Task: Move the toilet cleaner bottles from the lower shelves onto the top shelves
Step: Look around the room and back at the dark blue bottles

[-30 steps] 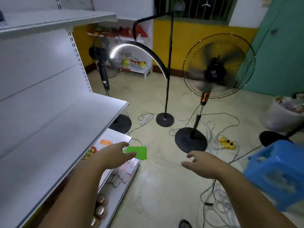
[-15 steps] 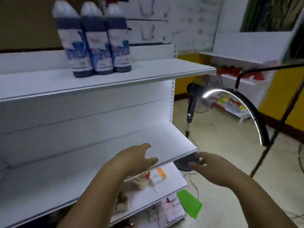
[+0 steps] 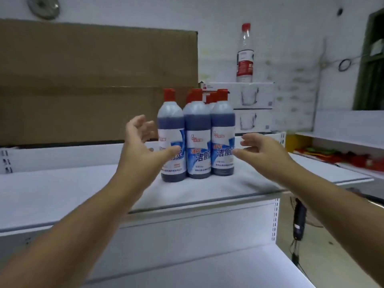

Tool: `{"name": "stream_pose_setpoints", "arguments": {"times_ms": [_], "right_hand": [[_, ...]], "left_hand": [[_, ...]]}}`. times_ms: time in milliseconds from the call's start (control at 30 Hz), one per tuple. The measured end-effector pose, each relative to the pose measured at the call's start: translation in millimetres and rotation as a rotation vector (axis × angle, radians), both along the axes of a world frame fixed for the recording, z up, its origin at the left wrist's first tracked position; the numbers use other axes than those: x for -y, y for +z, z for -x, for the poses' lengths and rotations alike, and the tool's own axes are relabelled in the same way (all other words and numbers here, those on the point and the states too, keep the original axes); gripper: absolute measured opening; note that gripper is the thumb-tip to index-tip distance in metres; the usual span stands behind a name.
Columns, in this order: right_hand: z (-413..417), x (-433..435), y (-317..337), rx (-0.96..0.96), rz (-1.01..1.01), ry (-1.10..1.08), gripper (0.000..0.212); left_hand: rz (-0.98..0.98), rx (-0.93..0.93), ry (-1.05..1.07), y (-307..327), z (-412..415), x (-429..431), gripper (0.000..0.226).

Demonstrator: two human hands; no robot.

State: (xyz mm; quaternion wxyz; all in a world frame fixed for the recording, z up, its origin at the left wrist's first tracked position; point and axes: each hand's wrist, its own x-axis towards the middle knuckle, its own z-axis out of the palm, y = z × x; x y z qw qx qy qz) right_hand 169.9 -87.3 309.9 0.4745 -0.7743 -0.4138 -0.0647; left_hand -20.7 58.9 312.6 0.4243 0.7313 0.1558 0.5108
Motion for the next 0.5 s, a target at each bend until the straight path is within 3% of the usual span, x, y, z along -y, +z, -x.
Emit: {"name": "stream_pose_setpoints", "arguments": {"times_ms": [67, 167, 300, 400, 500], "right_hand": [[-26, -21, 6, -0.192, 0.072, 0.018, 0.093], [-43, -47, 11, -0.365, 0.115, 0.168, 0.124], [-59, -68, 4, -0.378, 0.12, 0.505, 0.092], [-68, -76, -3, -0.4, 0.096, 0.584, 0.09], [-73, -80, -12, -0.367, 0.039, 0.585, 0.075]], "left_hand": [[0.125, -0.061, -0.027, 12, -20, -22, 0.106], [0.092, -0.145, 0.048, 5, -41, -32, 0.129], [0.035, -0.172, -0.012, -18, -63, -41, 0.132], [0.056, -0.165, -0.005, -22, -69, -48, 0.121], [0.081, -0.149, 0.003, -23, -72, -48, 0.106]]}}
